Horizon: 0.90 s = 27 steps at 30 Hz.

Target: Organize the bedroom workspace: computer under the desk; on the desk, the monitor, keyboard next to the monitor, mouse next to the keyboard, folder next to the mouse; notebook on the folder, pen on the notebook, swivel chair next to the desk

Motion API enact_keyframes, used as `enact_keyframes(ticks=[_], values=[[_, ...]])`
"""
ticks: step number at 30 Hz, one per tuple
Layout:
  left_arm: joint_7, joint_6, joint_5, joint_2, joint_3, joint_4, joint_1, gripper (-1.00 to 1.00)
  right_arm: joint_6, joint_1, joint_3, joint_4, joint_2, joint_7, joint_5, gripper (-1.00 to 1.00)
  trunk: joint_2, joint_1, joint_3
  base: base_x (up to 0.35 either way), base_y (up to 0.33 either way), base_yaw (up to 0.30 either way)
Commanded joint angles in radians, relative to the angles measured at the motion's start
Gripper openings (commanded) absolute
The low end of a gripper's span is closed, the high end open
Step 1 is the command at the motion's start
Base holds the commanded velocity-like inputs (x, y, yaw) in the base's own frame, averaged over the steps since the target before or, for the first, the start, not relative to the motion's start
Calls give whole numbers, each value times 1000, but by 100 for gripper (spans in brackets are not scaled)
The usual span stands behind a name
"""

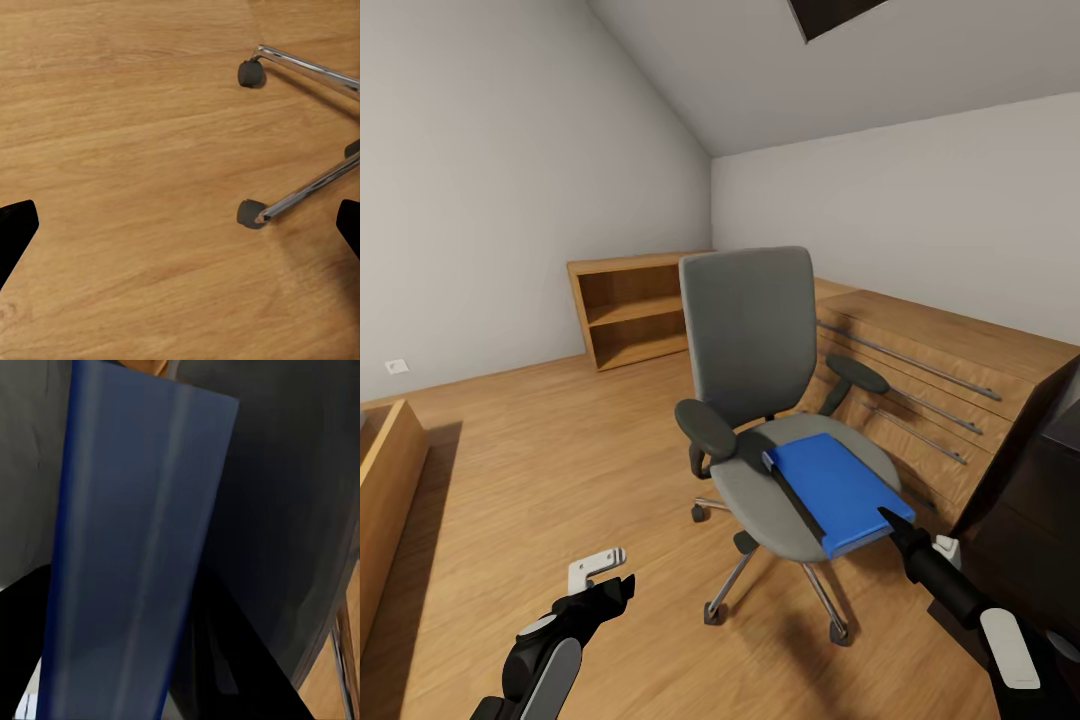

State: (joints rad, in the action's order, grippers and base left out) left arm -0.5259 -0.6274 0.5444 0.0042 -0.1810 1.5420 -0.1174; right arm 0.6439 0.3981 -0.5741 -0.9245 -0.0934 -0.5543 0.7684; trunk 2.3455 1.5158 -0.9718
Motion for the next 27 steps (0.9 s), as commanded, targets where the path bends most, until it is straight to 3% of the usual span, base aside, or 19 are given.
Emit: enact_keyframes(ticks=[1, 20, 27], values=[[-9, -2, 9, 0, -1, 1, -1, 100, 7, 1, -2, 0, 0, -1, 2, -100, 0, 0, -1, 0, 0, 0], [-19, 4, 2, -2, -2, 2, -1, 100, 7, 1, -4, -6, -7, -2, 3, -100, -126, -69, 55, 0, 0, 0], [-20, 5, 2, -3, -2, 2, -1, 100, 6, 1, -4, -63, -5, -4, 2, -100, -175, -96, 77, -238, 0, 0]])
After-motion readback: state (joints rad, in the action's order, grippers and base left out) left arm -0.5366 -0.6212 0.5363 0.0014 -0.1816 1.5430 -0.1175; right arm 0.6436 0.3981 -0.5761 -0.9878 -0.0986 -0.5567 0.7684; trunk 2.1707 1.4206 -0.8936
